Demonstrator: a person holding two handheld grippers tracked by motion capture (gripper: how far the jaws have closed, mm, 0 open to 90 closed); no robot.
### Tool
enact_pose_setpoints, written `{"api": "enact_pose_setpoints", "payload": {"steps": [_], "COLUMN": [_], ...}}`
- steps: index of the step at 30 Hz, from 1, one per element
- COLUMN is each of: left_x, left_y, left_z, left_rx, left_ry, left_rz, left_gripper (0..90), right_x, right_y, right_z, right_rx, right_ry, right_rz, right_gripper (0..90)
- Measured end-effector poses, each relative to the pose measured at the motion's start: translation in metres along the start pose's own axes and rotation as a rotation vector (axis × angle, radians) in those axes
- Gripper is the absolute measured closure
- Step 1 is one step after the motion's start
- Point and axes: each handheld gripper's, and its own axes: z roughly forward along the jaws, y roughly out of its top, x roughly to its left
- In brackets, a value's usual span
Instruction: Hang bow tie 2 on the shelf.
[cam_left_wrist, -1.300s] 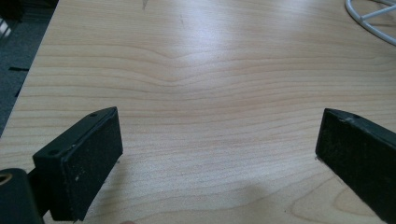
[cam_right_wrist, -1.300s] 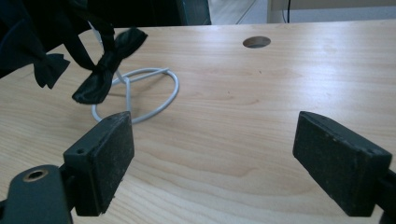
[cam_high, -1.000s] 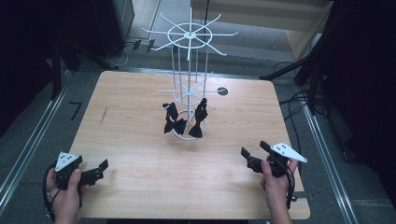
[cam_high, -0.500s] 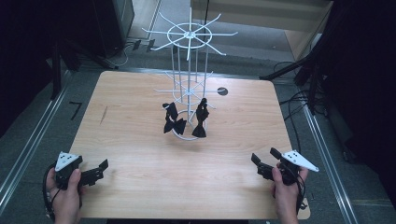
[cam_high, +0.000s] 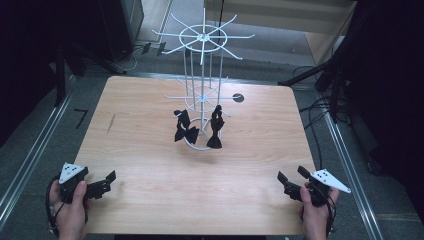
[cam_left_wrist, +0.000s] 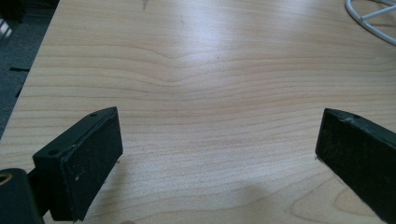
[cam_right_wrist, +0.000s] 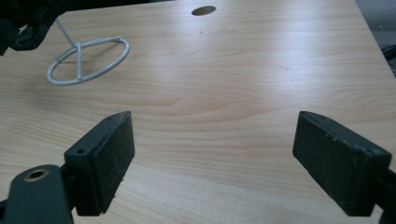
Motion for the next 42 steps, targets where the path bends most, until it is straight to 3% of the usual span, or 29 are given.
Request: {"api": "enact_pose_setpoints", "payload": {"steps": [28, 33, 36, 37, 40, 42], "left_x": [0.000, -0.001, -0.001, -0.001, -0.001, -0.001], "left_y": [0.000, 0.000, 0.000, 0.000, 0.000, 0.000], "left_z": [-0.001, -0.001, 0.000, 0.000, 0.000, 0.000], "left_rx": [-0.010, -0.009, -0.006, -0.007, -0.007, -0.006], "left_ry": [0.003, 0.005, 0.003, 0.004, 0.006, 0.004], "left_rz": [-0.003, 0.004, 0.000, 0.001, 0.004, 0.002], "left_gripper": [1.0, 1.0, 1.0, 1.0, 1.0, 1.0], "right_x": [-0.048, -0.052, -0.053, -0.053, -0.053, -0.052], "right_y": [-0.031, -0.034, -0.036, -0.039, -0.043, -0.041], "right_z": [-0.040, -0.046, -0.050, -0.051, -0.049, -0.050], "right_rx": [0.004, 0.024, 0.036, 0.050, 0.075, 0.053], "right_ry": [-0.099, -0.116, -0.136, -0.152, -0.146, -0.156], "right_rz": [0.101, 0.076, 0.047, 0.015, 0.006, 0.008], "right_gripper": [13.3, 13.2, 13.2, 13.2, 13.1, 13.3]}}
